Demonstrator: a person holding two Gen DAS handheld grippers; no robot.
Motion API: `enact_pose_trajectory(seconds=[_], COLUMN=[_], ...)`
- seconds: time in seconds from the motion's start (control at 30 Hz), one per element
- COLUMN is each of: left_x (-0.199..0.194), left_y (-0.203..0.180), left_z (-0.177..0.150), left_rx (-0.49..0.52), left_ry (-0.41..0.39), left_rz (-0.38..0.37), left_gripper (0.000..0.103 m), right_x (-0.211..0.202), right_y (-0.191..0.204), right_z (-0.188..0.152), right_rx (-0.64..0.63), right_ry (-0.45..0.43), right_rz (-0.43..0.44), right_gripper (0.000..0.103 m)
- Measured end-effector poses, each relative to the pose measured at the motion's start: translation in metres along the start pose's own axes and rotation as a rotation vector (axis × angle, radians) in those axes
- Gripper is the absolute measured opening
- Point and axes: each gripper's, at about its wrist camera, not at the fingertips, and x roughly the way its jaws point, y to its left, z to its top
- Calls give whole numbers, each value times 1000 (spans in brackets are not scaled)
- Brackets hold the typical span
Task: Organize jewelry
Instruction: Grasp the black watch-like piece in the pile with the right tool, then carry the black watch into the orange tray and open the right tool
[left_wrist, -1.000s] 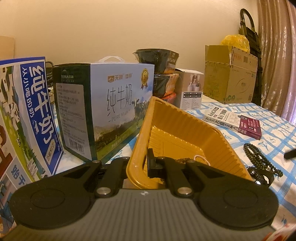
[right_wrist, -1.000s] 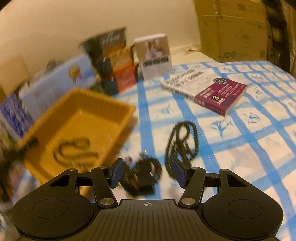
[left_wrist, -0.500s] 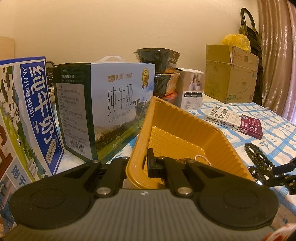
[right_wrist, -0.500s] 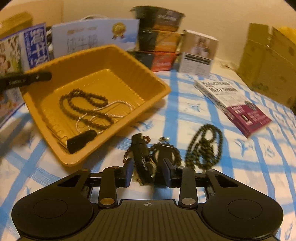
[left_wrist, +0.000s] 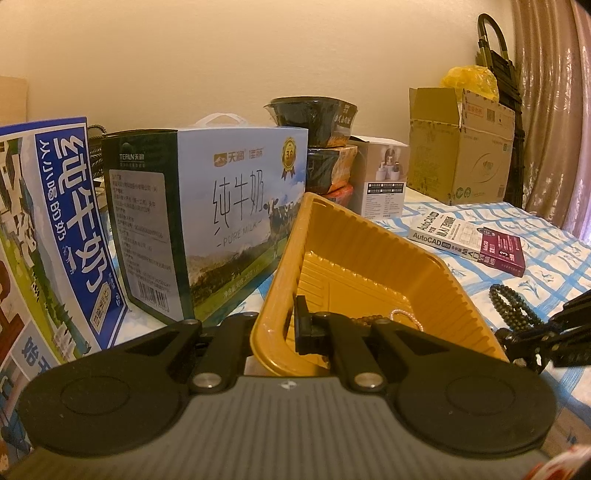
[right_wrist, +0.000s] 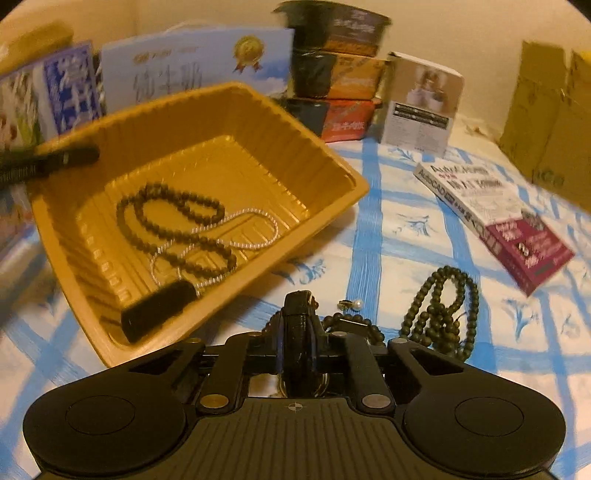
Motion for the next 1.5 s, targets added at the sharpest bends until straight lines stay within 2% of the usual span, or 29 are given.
enact_pose_trajectory(seconds=[0.23, 0.37, 0.53, 0.7, 0.93, 1.17, 1.37, 1.5], left_x=[1, 2, 2, 3, 4, 4, 5, 5], left_y=[0, 0, 0, 0, 1, 1, 1, 0], left_z=[2, 3, 4, 5, 5, 5, 5, 6], left_rx=[7, 13, 19, 26, 22, 24, 30, 34], left_ry=[-4, -5, -6, -6, -12, -11, -8, -5], left_rz=[-4, -7, -8, -11, -17, -17, -16, -16], left_gripper=[7, 7, 7, 7, 7, 7, 7, 7], right_x=[-28, -41, -46, -42, -51, -45, -20, 2], right_y=[-41, -57, -53, -43, -55, -50, -18, 7], right_z=[15, 21, 31, 45, 54, 57, 70, 76], right_rx=[251, 349, 357, 387, 496, 466, 380, 298], right_ry=[-69, -109, -122, -164, -204, -174, -137, -102], right_rz=[73, 87, 83, 143, 210, 159, 168, 111], right_gripper=[13, 13, 13, 13, 13, 13, 13, 13])
